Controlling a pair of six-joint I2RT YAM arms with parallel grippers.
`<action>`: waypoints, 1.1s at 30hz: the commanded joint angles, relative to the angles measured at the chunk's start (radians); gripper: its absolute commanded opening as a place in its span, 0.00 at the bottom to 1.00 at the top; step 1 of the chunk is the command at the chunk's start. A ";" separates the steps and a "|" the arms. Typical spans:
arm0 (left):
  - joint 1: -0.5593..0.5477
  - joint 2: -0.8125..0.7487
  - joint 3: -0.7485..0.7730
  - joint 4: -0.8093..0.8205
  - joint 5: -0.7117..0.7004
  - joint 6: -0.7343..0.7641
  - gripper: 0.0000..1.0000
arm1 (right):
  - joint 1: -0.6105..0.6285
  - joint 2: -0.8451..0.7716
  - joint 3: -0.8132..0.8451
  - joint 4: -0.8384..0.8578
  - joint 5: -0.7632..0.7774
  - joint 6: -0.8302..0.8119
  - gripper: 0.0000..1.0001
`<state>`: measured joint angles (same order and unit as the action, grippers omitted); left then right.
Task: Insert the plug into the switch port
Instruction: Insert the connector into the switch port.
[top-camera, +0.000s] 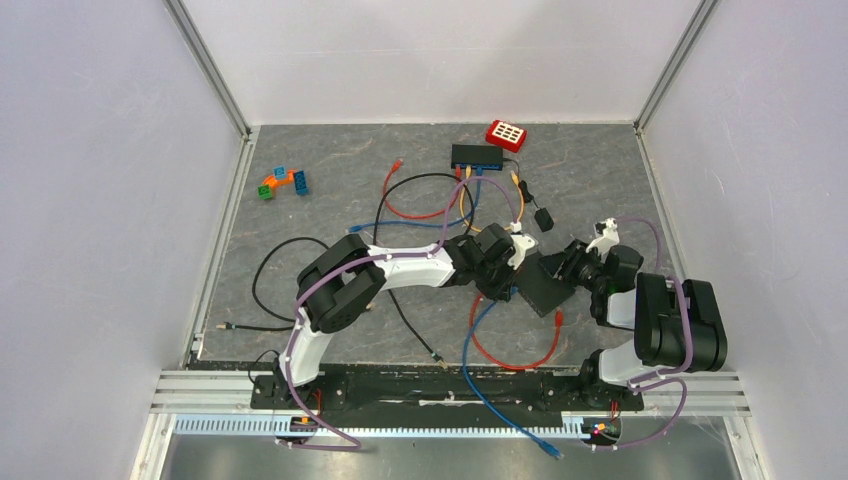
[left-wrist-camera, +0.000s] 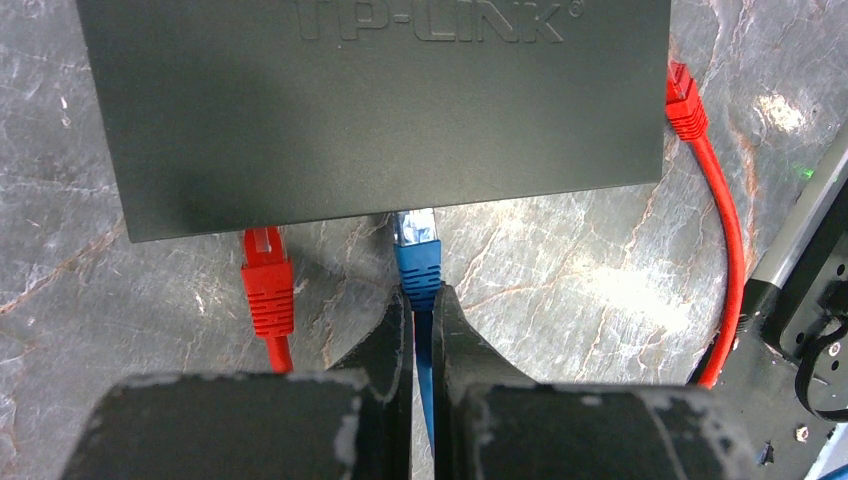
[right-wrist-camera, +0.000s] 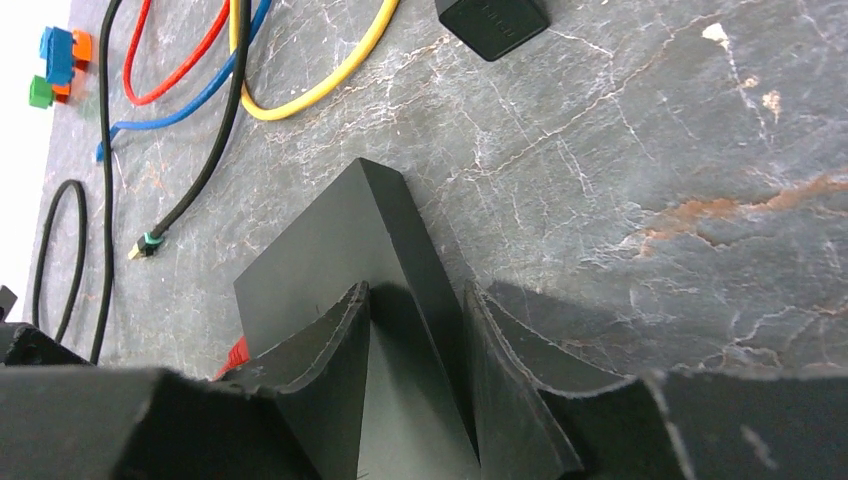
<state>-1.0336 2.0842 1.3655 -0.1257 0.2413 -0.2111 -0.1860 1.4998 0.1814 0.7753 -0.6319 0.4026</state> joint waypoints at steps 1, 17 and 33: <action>-0.002 0.136 0.061 0.327 -0.160 0.032 0.02 | 0.105 0.054 -0.129 -0.310 -0.190 0.163 0.38; 0.113 0.240 0.239 0.196 0.059 0.169 0.04 | 0.036 0.095 0.052 -0.327 -0.104 0.230 0.42; 0.172 0.247 0.427 -0.083 0.161 0.189 0.37 | -0.040 0.127 0.317 -0.561 0.085 0.130 0.48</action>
<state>-0.8654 2.3486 1.7702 -0.2070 0.4538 -0.0887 -0.2222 1.6386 0.4629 0.5713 -0.5285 0.5808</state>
